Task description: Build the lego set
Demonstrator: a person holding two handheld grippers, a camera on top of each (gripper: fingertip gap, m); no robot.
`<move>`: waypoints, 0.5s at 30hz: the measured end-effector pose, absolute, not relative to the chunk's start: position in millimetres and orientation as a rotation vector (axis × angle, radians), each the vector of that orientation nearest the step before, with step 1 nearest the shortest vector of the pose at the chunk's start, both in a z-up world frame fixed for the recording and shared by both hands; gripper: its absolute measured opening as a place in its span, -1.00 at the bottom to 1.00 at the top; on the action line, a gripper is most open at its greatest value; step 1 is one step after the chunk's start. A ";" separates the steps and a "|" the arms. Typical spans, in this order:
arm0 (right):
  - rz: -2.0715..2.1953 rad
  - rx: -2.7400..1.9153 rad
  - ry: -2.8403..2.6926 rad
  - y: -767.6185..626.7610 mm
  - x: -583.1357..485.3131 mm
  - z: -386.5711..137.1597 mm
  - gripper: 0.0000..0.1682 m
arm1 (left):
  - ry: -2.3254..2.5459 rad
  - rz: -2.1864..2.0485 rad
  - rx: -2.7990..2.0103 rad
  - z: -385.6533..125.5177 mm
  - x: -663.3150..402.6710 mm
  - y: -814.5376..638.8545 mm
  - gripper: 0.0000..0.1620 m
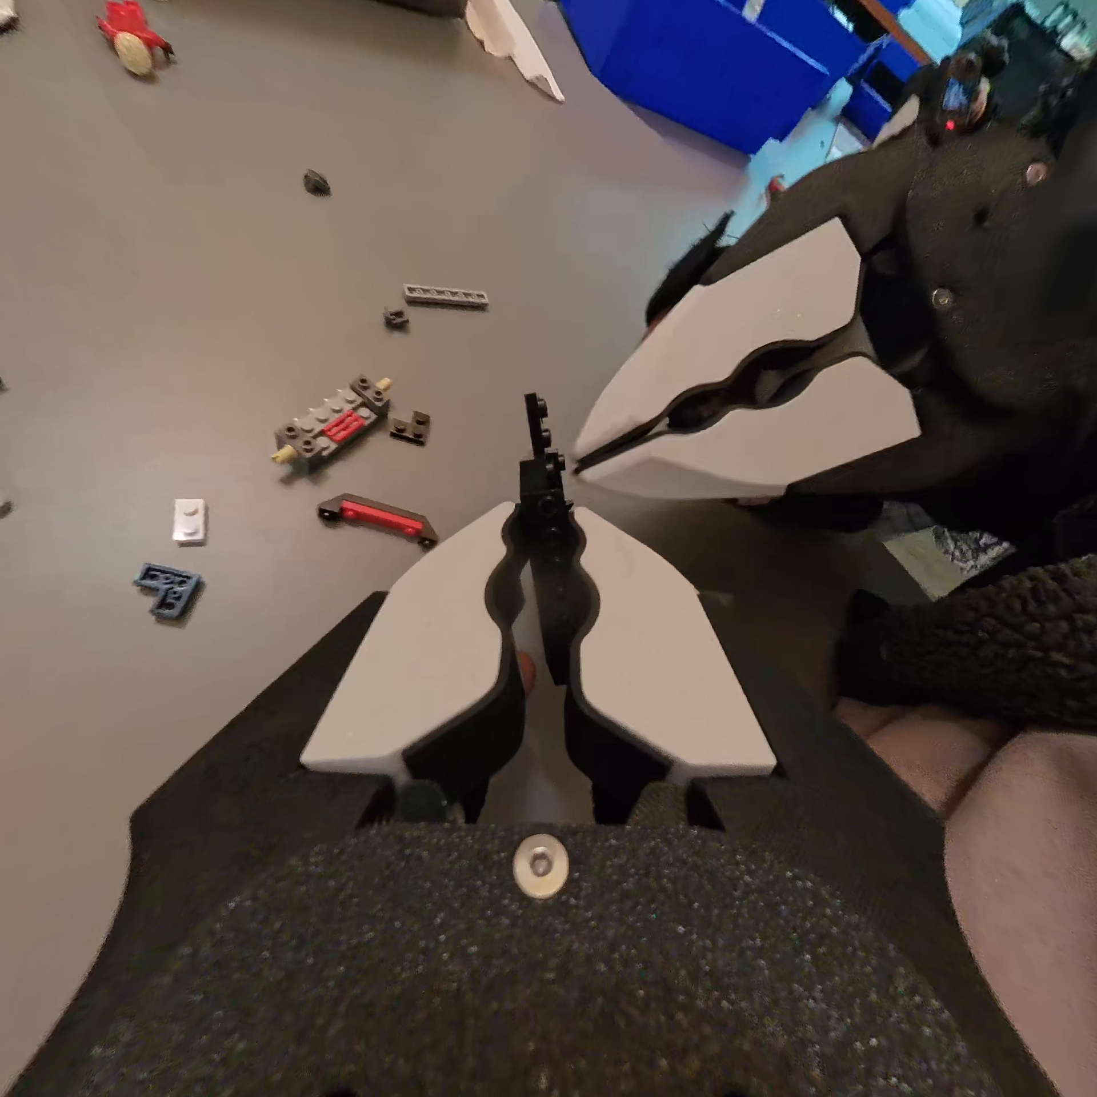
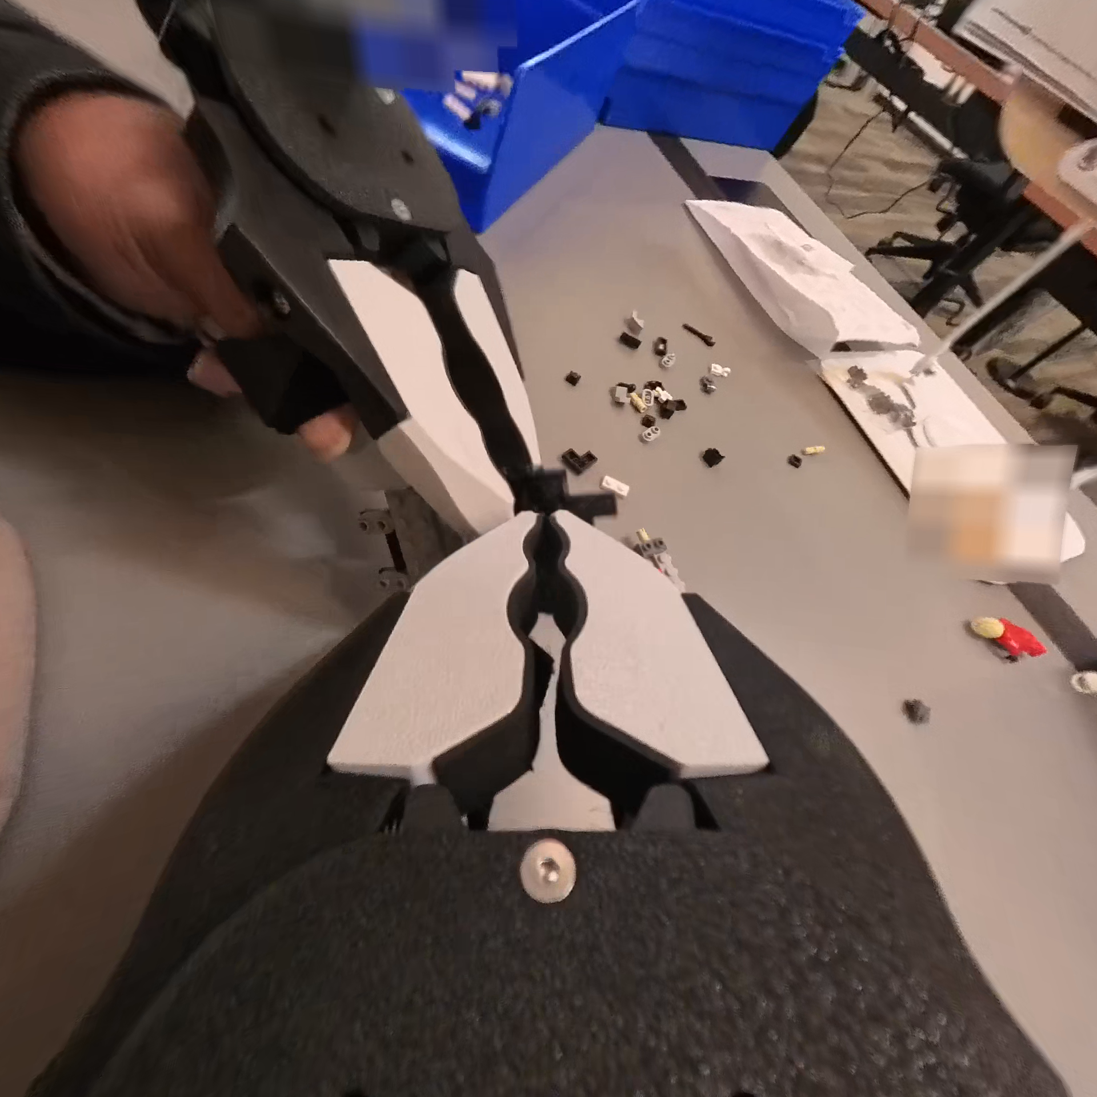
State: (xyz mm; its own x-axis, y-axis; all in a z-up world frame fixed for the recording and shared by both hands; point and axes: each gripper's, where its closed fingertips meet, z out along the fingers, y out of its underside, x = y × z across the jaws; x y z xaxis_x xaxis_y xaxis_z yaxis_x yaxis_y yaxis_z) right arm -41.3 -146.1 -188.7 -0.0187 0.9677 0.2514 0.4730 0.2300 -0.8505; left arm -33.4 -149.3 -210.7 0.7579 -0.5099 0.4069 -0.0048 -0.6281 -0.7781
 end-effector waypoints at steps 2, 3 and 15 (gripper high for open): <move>0.770 -1.409 -1.548 -141.8 -33.7 -182.4 -1.00 | 0.342 -0.793 -2.125 -209.4 -40.8 -146.5 -0.86; 0.762 -1.428 -1.530 -139.5 -30.4 -183.0 -1.00 | 0.328 -0.815 -2.124 -209.5 -41.9 -146.4 -0.86; 0.731 -1.638 -1.350 -103.6 6.2 -200.6 -0.74 | 0.060 -1.328 -2.076 -208.1 -43.1 -147.1 -0.86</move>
State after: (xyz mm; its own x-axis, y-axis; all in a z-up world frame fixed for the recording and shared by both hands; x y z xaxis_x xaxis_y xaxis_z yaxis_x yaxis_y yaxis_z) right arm 6.2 -103.6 -200.6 0.2402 0.9671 0.0841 0.4584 -0.0366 -0.8880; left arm -43.1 -147.1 -208.1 0.4823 -0.3741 0.7921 0.3007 -0.7786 -0.5508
